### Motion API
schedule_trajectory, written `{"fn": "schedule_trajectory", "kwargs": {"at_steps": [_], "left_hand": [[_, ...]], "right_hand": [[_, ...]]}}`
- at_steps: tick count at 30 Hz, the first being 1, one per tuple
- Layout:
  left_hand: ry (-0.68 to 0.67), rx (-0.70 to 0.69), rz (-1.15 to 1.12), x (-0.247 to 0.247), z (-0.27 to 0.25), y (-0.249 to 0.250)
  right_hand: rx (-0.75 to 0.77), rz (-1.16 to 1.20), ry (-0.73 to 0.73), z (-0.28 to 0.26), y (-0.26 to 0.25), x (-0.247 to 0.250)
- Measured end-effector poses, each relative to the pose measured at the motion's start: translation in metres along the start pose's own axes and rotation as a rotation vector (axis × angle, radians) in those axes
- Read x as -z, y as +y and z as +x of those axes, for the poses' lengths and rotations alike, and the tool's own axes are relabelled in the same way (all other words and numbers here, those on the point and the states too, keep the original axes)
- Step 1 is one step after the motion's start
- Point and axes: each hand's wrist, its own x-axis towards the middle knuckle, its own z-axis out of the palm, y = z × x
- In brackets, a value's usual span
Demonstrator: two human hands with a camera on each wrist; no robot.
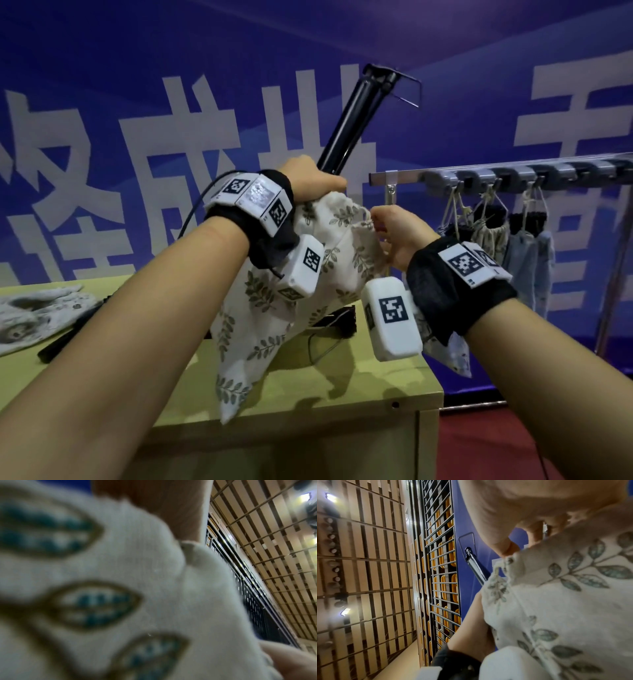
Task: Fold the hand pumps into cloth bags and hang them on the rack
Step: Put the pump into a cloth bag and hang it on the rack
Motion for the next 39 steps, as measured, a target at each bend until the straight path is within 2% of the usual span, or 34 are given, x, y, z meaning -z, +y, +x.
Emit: {"fn": "schedule_trajectory", "kwargs": {"at_steps": [6,8,13,15,19,22,27,30,34,39], "left_hand": [[0.041,0.0,-0.148,0.016,-0.009,0.018],[0.058,-0.005,-0.184,0.022,-0.013,0.02],[0.083,0.019,-0.286,0.031,-0.02,0.022],[0.096,0.041,-0.325,0.031,-0.022,0.019],[0.11,0.061,-0.372,0.029,-0.021,0.014],[0.08,0.064,-0.394,0.029,-0.02,0.017],[-0.071,-0.022,-0.411,0.018,-0.017,0.031],[-0.133,-0.053,-0.495,-0.001,-0.015,0.051],[-0.221,-0.166,-0.593,-0.031,-0.014,0.092],[-0.236,-0.258,-0.619,-0.051,-0.019,0.144]], "right_hand": [[-0.024,-0.238,0.042,-0.005,-0.017,0.016],[-0.068,-0.287,0.017,-0.008,-0.017,0.02],[-0.154,-0.243,-0.283,-0.018,-0.014,0.022],[-0.15,-0.295,-0.33,-0.02,-0.016,0.018],[-0.125,-0.309,-0.307,-0.021,-0.02,0.01],[-0.084,-0.188,-0.239,-0.017,-0.027,0.016],[-0.015,0.017,-0.18,-0.019,-0.059,0.039],[0.043,0.027,-0.115,-0.028,-0.083,0.053],[0.141,0.005,-0.065,-0.047,-0.109,0.072],[0.273,-0.069,0.156,-0.059,-0.133,0.097]]}}
